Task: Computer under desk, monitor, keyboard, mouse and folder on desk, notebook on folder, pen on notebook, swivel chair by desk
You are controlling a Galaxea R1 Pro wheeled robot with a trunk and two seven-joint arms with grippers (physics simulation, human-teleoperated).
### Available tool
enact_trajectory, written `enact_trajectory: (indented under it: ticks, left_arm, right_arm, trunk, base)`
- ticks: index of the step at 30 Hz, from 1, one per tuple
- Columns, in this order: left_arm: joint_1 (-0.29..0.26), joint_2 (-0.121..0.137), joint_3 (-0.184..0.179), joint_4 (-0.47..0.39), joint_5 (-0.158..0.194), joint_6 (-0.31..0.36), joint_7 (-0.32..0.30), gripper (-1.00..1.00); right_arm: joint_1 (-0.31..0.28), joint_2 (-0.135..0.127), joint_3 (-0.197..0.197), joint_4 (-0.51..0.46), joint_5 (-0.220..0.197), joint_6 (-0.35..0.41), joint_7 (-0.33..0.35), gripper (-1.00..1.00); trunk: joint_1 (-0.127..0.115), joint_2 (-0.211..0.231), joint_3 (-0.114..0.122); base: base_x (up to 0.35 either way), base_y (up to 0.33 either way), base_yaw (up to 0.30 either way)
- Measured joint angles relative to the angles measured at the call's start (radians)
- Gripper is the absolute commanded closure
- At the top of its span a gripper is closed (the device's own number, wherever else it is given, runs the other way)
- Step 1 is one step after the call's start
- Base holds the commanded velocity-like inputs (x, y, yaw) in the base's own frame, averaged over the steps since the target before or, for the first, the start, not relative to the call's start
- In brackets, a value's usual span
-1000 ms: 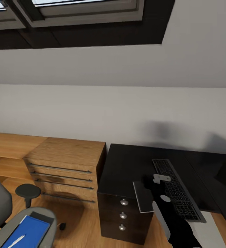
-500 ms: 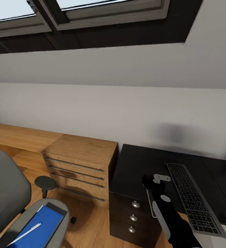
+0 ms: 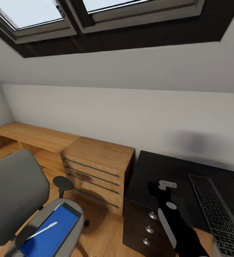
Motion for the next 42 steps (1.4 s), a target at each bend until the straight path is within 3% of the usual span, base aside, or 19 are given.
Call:
enact_trajectory:
  ticks: [34,42]
  left_arm:
    - [0.0,0.0,-0.001,0.0,0.0,0.0,0.0,-1.0]
    - [0.0,0.0,-0.001,0.0,0.0,0.0,0.0,-1.0]
  right_arm:
    - [0.0,-0.002,0.0,0.001,0.0,0.0,0.0,1.0]
    - [0.0,-0.005,-0.001,0.01,0.0,-0.001,0.001,1.0]
  trunk:
    - [0.0,0.0,0.0]
    - [0.0,0.0,0.0]
  base:
    - [0.0,0.0,0.244]
    - [0.0,0.0,0.099]
